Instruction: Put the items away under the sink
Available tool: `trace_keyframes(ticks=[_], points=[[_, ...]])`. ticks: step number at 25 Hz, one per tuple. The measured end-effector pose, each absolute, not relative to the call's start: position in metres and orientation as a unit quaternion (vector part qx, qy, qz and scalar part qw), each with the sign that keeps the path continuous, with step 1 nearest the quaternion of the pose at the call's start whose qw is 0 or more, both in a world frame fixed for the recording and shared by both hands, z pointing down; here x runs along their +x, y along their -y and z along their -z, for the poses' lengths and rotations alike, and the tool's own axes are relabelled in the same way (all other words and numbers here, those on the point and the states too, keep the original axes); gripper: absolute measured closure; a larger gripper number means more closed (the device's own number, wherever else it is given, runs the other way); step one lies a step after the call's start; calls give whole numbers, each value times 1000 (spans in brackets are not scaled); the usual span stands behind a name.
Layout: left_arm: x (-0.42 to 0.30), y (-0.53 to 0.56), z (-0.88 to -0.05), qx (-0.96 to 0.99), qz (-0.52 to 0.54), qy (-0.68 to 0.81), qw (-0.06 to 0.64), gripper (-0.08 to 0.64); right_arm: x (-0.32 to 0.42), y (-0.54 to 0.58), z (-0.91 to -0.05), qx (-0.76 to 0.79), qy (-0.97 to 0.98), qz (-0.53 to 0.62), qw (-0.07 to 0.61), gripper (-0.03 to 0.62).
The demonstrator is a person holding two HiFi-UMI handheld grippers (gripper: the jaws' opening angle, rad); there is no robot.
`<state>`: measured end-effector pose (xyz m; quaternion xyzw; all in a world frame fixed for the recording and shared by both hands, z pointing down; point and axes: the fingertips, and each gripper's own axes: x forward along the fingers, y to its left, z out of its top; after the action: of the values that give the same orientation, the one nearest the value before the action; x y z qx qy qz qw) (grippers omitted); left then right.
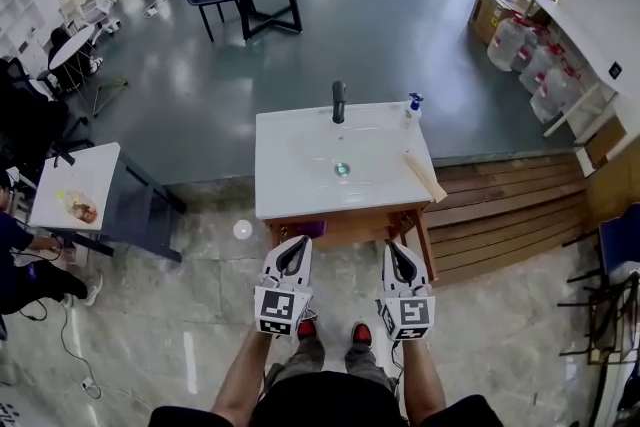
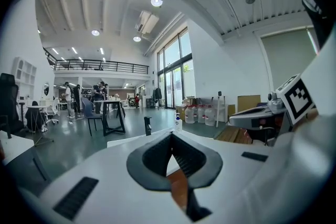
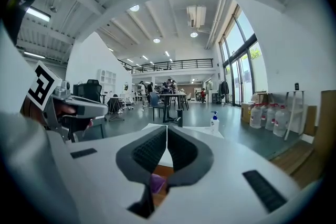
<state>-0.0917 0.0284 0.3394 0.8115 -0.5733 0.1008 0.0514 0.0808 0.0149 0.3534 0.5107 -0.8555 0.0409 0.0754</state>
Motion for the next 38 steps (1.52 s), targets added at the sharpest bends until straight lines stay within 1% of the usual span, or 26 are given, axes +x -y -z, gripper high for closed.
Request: trace_keyframes(ticks=[9, 16, 26, 38], points=[[-87, -19, -338, 826, -100, 552, 52, 552, 80, -9, -349, 528, 845, -38, 71, 558], [-76, -8, -341, 850, -98, 517, 43, 554, 95, -11, -346, 569, 819, -42, 65, 558], [-21, 20, -326, 885, -85, 456, 32, 554, 151, -8, -339, 627, 775, -41, 71, 558], [65, 110, -326, 887, -90, 452, 30, 552, 230, 89, -353, 620, 779, -45, 80, 558]])
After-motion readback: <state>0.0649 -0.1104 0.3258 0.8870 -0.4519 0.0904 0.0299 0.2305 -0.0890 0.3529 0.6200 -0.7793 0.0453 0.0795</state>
